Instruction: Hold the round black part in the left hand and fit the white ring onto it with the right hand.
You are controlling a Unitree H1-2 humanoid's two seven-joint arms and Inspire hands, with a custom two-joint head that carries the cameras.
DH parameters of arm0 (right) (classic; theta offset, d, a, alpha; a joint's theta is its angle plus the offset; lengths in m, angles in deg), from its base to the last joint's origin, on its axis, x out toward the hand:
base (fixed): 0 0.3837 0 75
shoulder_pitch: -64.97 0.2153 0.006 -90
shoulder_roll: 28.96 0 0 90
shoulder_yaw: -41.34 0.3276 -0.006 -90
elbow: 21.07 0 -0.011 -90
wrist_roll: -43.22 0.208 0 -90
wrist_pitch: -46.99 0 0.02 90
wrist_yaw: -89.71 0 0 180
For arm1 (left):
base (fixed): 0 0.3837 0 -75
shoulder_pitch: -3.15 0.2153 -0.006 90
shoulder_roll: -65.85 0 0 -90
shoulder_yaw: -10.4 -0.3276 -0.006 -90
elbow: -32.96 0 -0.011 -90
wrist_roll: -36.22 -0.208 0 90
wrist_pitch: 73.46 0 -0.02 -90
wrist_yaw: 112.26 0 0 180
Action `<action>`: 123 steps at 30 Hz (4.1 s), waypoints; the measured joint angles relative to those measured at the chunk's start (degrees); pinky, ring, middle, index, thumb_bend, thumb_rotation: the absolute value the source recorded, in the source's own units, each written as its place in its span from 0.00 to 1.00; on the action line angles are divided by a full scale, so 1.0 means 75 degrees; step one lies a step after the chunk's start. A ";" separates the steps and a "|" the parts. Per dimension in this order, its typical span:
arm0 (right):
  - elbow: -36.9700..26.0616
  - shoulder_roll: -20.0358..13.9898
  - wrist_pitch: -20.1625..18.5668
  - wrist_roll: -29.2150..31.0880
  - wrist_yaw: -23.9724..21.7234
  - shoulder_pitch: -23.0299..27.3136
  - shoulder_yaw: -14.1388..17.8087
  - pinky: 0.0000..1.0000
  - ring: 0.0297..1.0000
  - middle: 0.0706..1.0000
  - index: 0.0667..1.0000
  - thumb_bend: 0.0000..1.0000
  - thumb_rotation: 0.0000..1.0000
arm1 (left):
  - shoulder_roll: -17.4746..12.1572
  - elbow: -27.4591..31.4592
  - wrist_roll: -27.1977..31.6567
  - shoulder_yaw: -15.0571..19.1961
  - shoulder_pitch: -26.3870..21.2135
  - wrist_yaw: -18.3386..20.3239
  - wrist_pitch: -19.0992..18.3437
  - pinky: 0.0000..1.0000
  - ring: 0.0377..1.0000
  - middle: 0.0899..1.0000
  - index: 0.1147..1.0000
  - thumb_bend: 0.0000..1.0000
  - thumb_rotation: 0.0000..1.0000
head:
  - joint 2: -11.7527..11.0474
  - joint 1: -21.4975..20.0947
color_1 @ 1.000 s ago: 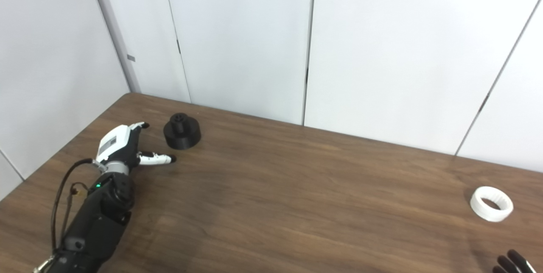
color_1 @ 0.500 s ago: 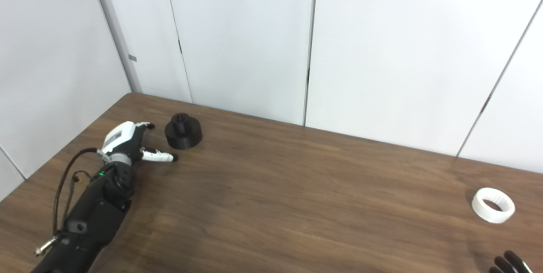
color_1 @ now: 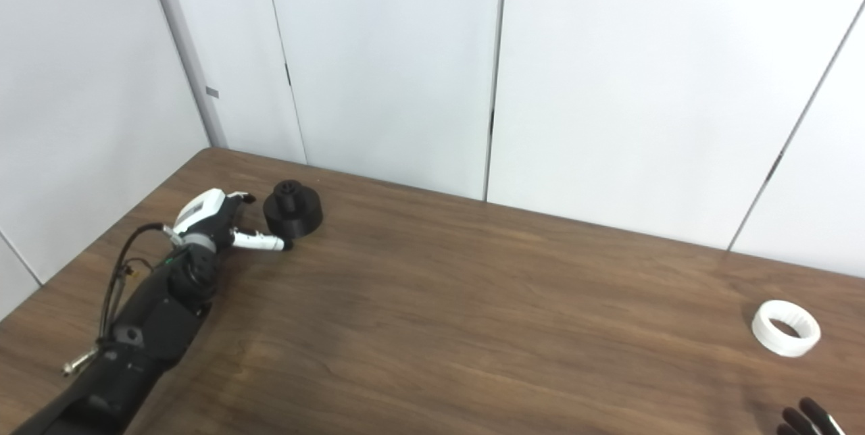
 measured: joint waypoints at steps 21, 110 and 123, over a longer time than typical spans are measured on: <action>-0.0176 0.0011 -0.0015 -0.0110 0.0087 -0.0043 -0.0100 0.87 0.92 0.89 0.90 0.81 0.96 | -0.0057 -0.0859 0.0349 -0.0426 -0.0602 -0.0238 0.0014 0.93 0.98 0.96 0.86 1.00 0.39 | 0.0023 -0.0059; -0.0362 0.0028 -0.0171 -0.0145 0.0268 -0.0158 -0.0236 1.00 0.94 0.89 0.93 0.75 1.00 | 0.0864 -0.2526 0.1202 -0.0358 -0.1106 -0.2447 0.1495 0.94 0.94 0.90 0.72 1.00 0.34 | 0.0270 -0.0164; -0.0362 0.0027 -0.0168 -0.0125 0.0254 -0.0158 -0.0234 0.98 0.93 0.89 0.91 0.76 0.99 | 0.0897 -0.2532 0.1307 -0.0373 -0.1124 -0.2409 0.1494 1.00 0.95 0.87 0.59 0.98 0.26 | 0.0293 -0.0164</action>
